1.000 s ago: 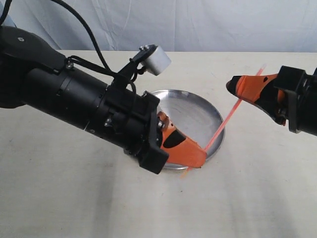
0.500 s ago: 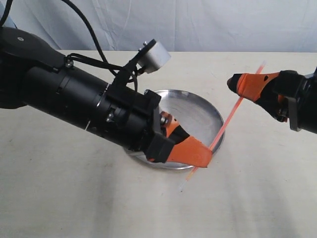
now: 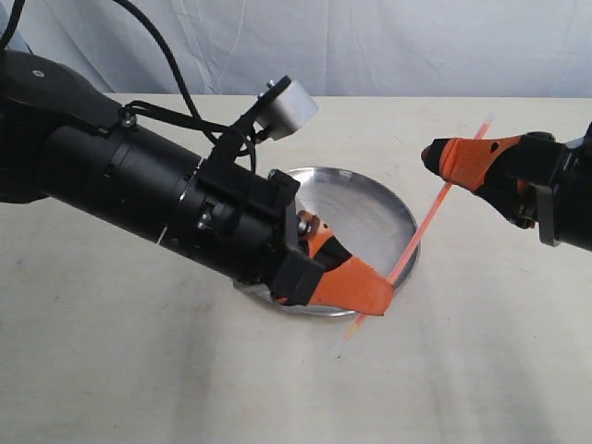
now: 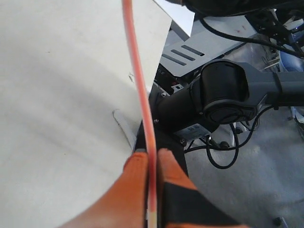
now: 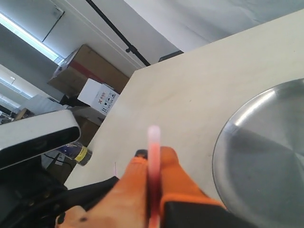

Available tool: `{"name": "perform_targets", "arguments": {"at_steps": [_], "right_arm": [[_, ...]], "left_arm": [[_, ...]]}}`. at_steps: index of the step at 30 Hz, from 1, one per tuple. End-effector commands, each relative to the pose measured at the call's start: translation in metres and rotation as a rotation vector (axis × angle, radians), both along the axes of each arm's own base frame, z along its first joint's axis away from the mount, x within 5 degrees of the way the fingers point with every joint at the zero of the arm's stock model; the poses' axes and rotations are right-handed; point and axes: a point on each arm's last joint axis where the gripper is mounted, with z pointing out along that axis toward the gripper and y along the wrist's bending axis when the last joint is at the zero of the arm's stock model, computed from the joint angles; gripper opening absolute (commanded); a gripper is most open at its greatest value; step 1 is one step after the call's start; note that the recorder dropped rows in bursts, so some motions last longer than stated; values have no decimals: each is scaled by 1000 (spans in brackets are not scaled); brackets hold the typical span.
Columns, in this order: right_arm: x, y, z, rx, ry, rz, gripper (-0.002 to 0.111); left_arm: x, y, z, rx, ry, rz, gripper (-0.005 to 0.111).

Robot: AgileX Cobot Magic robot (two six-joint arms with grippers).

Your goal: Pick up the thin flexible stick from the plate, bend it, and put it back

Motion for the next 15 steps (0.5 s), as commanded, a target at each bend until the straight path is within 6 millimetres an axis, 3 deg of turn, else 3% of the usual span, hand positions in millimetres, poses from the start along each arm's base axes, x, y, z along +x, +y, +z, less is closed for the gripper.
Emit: {"name": "perform_targets", "arguments": {"at_steps": [1,6,10,15], "right_arm": [[-1,1,-2,-30,-14,30,-1],[-3,3,-1,-20,-18,53,-1],[-2,3,-1,-23,-19,50,-1],[-2,2,-1,-27,-20,45,-1]], "left_arm": [[-6,-3,-1,-5,63,-63,2],[-4,-7,-15,13,133,-101,22],[-4,-9,-17,4,154,-111,44],[-2,-9,-18,8,143,-86,45]]}}
